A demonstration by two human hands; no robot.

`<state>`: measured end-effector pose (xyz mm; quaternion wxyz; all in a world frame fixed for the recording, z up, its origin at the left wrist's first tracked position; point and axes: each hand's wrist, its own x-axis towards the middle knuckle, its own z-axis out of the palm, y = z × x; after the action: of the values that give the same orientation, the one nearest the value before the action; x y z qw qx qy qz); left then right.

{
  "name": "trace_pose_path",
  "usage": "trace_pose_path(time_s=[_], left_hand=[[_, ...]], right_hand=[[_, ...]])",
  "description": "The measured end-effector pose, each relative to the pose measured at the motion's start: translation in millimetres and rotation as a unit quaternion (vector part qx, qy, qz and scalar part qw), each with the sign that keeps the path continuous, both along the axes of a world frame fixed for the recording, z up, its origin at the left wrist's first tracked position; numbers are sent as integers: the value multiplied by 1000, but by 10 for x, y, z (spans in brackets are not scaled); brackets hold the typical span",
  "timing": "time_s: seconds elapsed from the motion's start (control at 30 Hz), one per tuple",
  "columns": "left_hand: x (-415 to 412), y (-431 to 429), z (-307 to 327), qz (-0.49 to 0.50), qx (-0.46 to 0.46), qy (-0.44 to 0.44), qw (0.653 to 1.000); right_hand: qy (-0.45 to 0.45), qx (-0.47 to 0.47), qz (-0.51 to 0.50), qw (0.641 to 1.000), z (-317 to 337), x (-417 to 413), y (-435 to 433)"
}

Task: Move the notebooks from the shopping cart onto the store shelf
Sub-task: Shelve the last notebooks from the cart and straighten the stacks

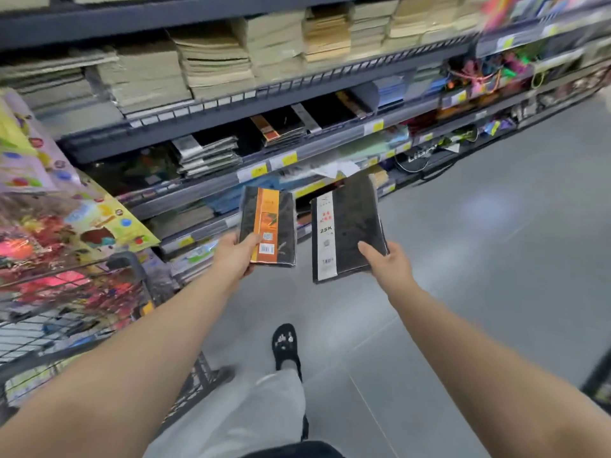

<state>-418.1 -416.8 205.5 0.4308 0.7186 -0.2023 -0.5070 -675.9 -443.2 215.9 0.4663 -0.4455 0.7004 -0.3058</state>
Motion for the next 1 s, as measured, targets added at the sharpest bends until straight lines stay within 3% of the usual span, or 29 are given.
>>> trace_pose_path(time_s=[0.47,0.67,0.87,1.0], left_hand=[[-154,-1738,-292,-31,43,-47,997],[-257,-2147,-233,-8,60,-49,997],[-469,-2458,-300,60,79,-48,994],[-699,-2660,-349,149,76,-3,986]], right_hand=[[-79,67,-56,993,-131,-128,-1819],[-123,99,-33,987,-173,-152,-2591],[-173,131,39,975,-293,-221,-3465],[-167,167,86,968,-359,-177,-4050]])
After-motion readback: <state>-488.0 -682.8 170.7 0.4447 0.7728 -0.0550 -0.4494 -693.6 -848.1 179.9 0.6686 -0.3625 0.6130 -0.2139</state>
